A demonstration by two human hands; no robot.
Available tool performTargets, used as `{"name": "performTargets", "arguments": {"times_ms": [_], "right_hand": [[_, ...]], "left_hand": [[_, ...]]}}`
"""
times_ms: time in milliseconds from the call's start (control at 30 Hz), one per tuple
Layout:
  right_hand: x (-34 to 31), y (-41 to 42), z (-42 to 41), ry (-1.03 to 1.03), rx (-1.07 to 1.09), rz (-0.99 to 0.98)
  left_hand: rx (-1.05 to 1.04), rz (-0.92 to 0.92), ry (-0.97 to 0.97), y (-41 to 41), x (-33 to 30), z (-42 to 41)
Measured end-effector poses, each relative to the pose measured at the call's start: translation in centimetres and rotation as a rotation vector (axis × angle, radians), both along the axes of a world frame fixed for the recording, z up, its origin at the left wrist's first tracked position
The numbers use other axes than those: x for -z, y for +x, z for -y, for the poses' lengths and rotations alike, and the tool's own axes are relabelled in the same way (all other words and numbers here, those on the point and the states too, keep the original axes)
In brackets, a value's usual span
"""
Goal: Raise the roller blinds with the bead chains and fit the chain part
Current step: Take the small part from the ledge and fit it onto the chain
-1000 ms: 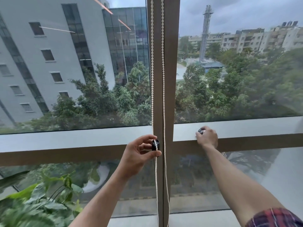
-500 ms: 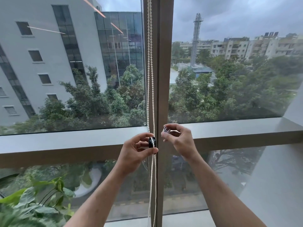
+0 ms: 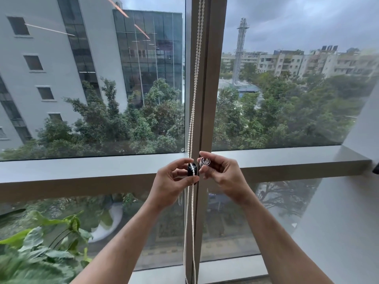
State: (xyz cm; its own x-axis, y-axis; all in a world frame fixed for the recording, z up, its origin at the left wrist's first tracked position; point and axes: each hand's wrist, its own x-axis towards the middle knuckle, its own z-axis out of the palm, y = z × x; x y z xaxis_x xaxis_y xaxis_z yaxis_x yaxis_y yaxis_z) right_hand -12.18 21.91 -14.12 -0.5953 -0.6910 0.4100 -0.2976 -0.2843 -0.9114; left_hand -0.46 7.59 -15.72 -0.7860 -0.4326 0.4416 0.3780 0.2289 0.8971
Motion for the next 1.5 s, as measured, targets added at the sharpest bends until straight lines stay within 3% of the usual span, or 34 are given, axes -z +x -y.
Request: {"name": "performTargets", "arguments": {"times_ms": [400,767,1133,1500], "right_hand": [[-1.4,2.3,-0.8,-0.056,0.051,-0.040],[-2.0,3.1,-0.7,0.200,0.075,-0.357],[-4.0,4.4,-0.5,0.143,0.145,-0.454],[-5.2,3.7,-0.2,0.213,0.141,-0.626]], "left_hand": [[0.004,0.027,-0.040,1.4,-0.3,-0.3],[0.015,0.013,-0.026,2.4,-0.6,-0.3],[-0.005,0.037,-0.073,3.1,-0.9,0.2],[0.028,0.040,-0.033,3.1,-1.3,0.3]]}}
